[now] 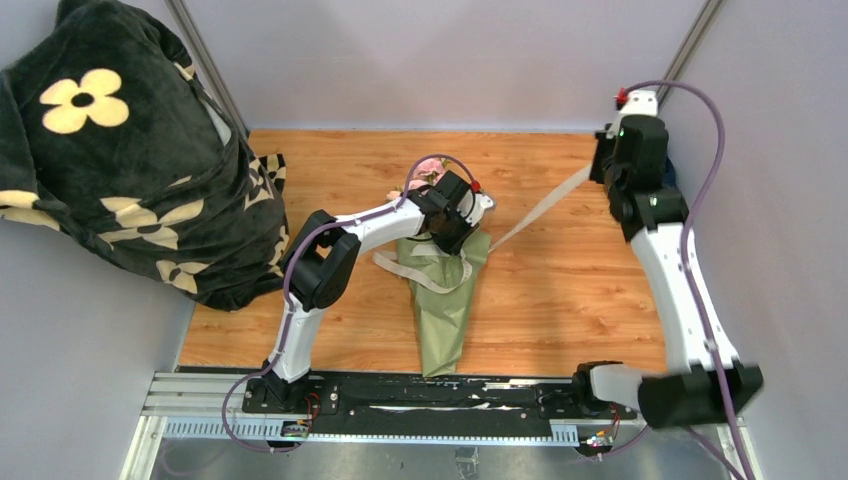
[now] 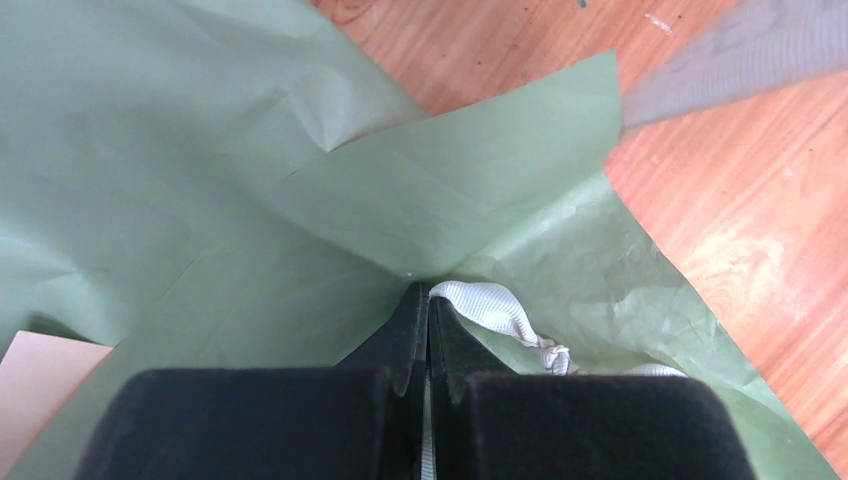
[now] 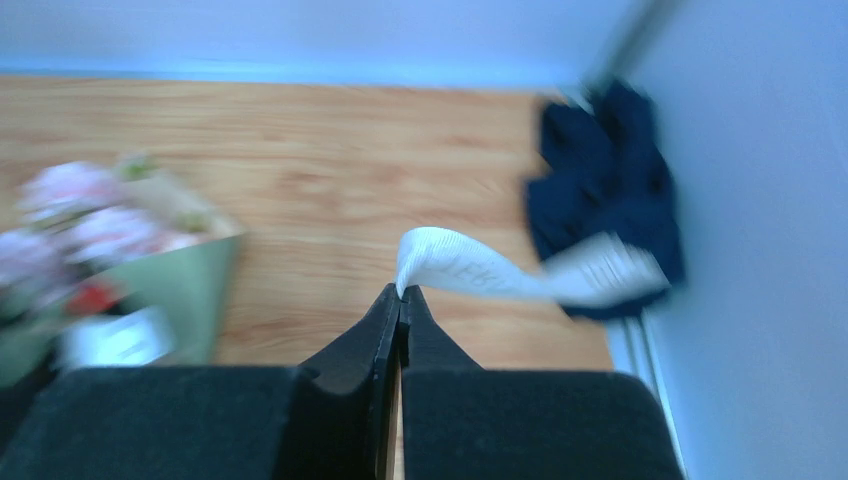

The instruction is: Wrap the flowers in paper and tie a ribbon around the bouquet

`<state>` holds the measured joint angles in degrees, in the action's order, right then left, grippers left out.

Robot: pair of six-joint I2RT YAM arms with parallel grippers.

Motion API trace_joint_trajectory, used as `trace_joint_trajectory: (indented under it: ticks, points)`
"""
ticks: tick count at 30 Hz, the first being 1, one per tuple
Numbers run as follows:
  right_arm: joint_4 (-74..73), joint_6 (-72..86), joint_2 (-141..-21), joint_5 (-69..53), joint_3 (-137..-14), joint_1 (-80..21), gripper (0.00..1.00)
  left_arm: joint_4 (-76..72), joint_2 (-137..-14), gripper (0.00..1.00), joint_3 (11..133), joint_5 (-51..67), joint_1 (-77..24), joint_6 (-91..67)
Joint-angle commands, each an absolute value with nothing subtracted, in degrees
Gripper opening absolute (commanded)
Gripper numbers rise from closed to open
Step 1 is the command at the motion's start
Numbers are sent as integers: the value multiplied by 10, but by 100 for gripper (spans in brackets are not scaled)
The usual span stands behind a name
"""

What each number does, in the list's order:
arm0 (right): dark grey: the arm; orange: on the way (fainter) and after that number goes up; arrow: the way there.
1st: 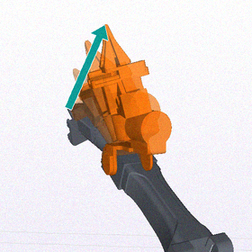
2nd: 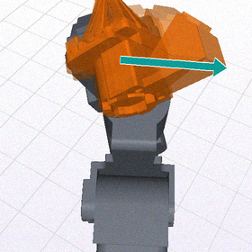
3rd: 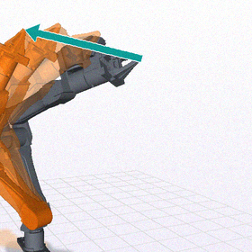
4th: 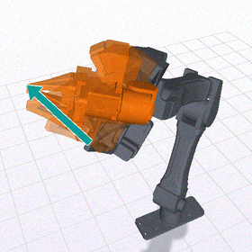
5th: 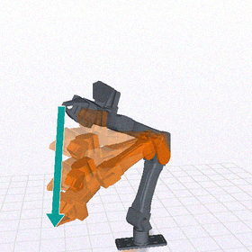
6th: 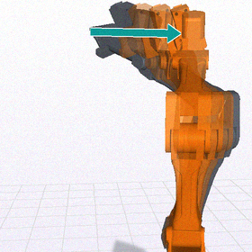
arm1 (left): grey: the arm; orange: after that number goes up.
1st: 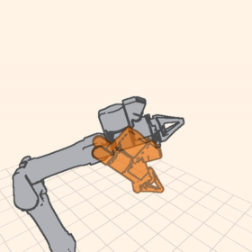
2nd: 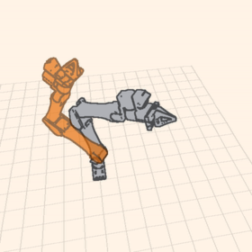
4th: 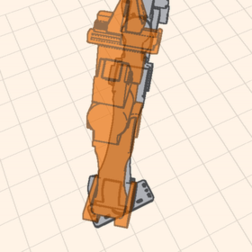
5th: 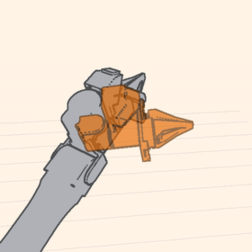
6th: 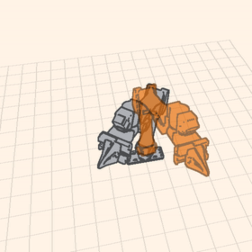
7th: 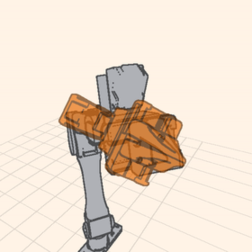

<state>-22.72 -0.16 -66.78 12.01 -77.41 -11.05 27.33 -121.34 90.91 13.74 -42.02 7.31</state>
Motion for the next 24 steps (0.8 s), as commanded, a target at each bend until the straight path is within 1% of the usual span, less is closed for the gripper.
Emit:
trace_joint_trajectory:
  ticks: [1, 3, 4, 6, 9, 17, 20, 24]
  points:
    - [-198, -105, -633, -25, -700, -257, 0, 303, -1209, 0, 929, 174, -417, 83]
    - [-142, -114, -607, -174, -650, -314, 0, 305, -1208, 0, 936, 187, -407, 83]
    - [-105, -111, -595, -218, -622, -341, 0, 307, -1208, 0, 940, 195, -402, 84]
    - [-30, -98, -589, -258, -579, -401, 0, 318, -1207, 0, 947, 206, -390, 89]
    - [38, -57, -606, -297, -545, -424, 0, 323, -1198, 0, 945, 218, -375, 88]
    - [235, 73, -655, -299, -449, -411, 0, 310, -1130, 0, 894, 226, -349, 71]
    - [253, 97, -696, -260, -434, -402, 0, 304, -1106, 0, 884, 225, -334, 57]
    - [338, 171, -780, -205, -405, -377, 0, 286, -1074, 0, 855, 205, -328, 51]
